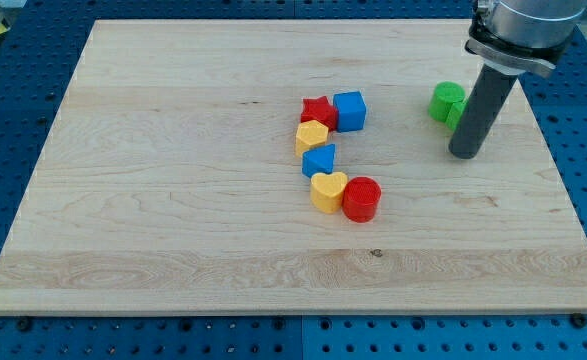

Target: Touch the right of the blue cube

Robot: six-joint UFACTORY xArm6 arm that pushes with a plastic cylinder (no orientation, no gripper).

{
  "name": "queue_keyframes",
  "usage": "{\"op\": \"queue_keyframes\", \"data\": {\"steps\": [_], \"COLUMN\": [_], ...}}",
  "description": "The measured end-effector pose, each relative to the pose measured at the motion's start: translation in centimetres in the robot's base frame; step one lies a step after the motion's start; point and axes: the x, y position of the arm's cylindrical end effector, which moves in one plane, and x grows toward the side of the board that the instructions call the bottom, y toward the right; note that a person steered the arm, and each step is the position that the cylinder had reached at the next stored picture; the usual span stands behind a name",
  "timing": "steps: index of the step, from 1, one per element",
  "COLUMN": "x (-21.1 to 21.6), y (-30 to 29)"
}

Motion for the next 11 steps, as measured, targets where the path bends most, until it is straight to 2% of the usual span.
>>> {"op": "queue_keyframes", "data": {"steps": [1,2,5,7,11], "x": [-0.5,-0.7,-1.1,-2.8,-3.1], "y": [-0.6,-4.0,-4.3,-4.3,-8.7]}}
